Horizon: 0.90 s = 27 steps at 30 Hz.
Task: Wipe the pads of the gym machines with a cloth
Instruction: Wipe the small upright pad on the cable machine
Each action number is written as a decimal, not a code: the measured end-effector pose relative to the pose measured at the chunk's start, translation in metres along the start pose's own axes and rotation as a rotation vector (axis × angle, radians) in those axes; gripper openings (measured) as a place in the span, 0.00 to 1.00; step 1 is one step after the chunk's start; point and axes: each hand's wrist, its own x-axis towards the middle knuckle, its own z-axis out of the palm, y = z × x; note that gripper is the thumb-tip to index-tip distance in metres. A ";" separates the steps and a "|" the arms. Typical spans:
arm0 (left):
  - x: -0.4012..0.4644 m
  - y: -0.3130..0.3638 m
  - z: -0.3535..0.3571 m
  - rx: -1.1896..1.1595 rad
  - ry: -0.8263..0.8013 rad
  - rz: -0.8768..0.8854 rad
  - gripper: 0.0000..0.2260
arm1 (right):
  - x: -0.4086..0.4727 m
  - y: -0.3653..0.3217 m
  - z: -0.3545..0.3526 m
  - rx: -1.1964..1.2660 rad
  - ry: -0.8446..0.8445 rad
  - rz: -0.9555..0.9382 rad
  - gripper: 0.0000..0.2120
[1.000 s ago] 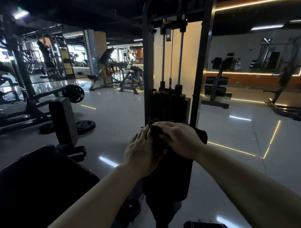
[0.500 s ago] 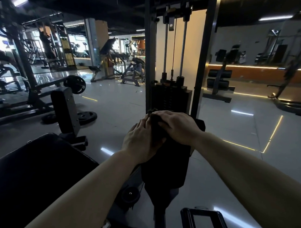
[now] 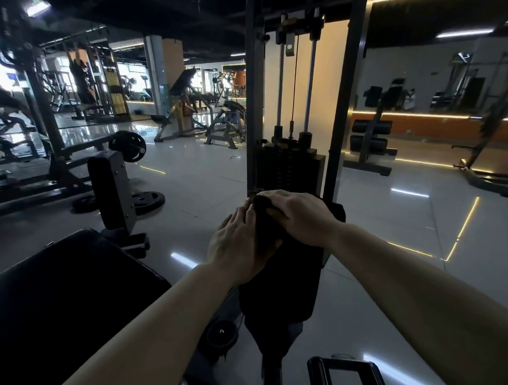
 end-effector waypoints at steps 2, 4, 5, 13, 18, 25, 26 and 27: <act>-0.001 0.001 0.000 -0.001 -0.015 -0.007 0.38 | -0.017 0.018 -0.003 0.071 0.020 -0.039 0.19; -0.001 0.003 -0.001 -0.009 -0.032 -0.020 0.38 | -0.035 0.033 -0.004 0.195 0.060 -0.016 0.18; -0.001 0.004 -0.001 -0.014 -0.035 -0.025 0.38 | -0.040 0.037 -0.002 0.237 0.092 0.003 0.18; -0.003 0.002 0.001 0.010 0.013 -0.014 0.41 | -0.002 -0.001 0.004 -0.024 0.086 -0.015 0.19; -0.004 0.004 -0.001 0.003 -0.023 -0.041 0.39 | -0.033 0.027 0.005 0.231 0.160 0.045 0.17; -0.004 0.003 0.002 -0.009 0.015 -0.041 0.41 | -0.008 -0.003 0.012 -0.016 0.136 0.051 0.19; -0.004 0.004 0.002 -0.019 0.033 -0.041 0.41 | -0.003 -0.007 0.012 -0.043 0.115 0.028 0.20; -0.005 0.004 0.002 -0.023 0.046 -0.039 0.40 | -0.002 -0.007 0.012 -0.057 0.098 0.011 0.20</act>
